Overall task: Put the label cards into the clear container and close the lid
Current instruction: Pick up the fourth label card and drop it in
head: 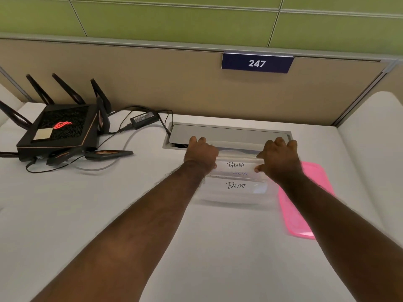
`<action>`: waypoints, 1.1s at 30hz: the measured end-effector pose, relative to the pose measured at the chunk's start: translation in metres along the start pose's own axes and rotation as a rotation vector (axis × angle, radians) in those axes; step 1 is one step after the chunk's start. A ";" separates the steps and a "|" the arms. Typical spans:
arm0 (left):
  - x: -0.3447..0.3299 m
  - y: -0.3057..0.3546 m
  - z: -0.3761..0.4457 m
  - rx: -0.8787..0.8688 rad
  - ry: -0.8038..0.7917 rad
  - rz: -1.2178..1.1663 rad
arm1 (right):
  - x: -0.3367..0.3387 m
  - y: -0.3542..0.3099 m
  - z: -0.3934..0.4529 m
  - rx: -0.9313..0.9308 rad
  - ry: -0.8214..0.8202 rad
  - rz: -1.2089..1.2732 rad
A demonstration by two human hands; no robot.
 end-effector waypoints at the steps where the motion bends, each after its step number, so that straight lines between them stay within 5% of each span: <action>1: -0.002 0.001 0.001 0.011 -0.005 0.024 | -0.001 -0.004 0.001 0.008 -0.008 -0.043; 11: -0.010 0.012 0.007 0.051 -0.042 0.186 | -0.004 -0.024 0.007 0.013 -0.081 -0.153; 18: -0.007 0.009 0.005 0.024 0.029 0.086 | -0.002 -0.023 0.004 -0.008 -0.094 -0.084; 26: 0.010 -0.022 -0.035 0.047 0.351 -0.155 | 0.036 -0.034 -0.011 -0.031 0.121 0.167; 33: -0.005 -0.077 -0.085 0.199 0.350 -0.327 | 0.079 -0.096 -0.015 0.063 0.241 0.332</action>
Point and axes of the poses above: each hand's wrist, its own z-axis towards the middle knuckle, its own x-axis out of the back of the hand, y = z × x, the point moved 4 cm from there along z, towards the middle knuckle, and after that the axes turned 14 degrees about -y, right-handed, at the moved point
